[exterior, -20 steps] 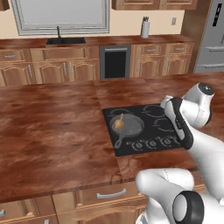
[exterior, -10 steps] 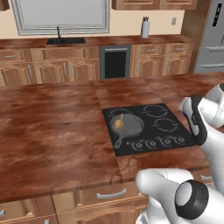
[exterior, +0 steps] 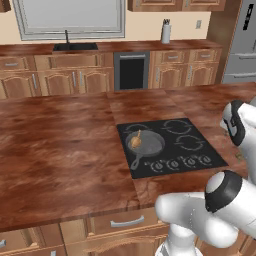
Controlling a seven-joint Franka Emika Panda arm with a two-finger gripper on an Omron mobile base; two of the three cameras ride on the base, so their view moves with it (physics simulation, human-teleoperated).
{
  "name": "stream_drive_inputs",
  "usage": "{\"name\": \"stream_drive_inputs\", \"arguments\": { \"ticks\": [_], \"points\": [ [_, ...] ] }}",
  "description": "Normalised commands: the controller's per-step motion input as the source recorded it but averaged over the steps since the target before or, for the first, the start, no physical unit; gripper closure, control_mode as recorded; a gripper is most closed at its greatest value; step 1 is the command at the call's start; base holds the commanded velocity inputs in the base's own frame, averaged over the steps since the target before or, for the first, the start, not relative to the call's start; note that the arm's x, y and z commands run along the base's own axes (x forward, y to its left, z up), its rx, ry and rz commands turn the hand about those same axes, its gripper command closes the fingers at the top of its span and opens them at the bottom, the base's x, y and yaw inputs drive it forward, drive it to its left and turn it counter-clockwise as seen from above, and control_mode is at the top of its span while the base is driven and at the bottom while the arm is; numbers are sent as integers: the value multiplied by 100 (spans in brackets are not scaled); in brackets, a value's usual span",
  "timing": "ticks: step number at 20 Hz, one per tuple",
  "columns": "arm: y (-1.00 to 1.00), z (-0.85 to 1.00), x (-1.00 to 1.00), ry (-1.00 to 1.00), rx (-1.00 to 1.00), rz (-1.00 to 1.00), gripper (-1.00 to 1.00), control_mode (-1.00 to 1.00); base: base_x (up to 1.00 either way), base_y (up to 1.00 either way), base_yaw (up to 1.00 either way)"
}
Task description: Put the garlic and onion in the pan. Then turn on the front left burner and set the heat to medium.
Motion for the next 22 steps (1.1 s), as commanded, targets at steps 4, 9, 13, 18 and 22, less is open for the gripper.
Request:
{"name": "stream_drive_inputs", "arguments": {
  "ticks": [4,9,13,18,22],
  "points": [
    [-34,-22,0,24,0,-3,-100,-100,0,0,0],
    [-15,-37,0,23,0,-4,-100,-100,0,0,0],
    [-6,-41,0,17,0,-4,-100,-100,0,0,0],
    [-15,-41,0,6,0,-4,-100,-100,0,0,0],
    [-35,-28,0,3,0,-2,-100,-100,0,0,0]
  ]
}}
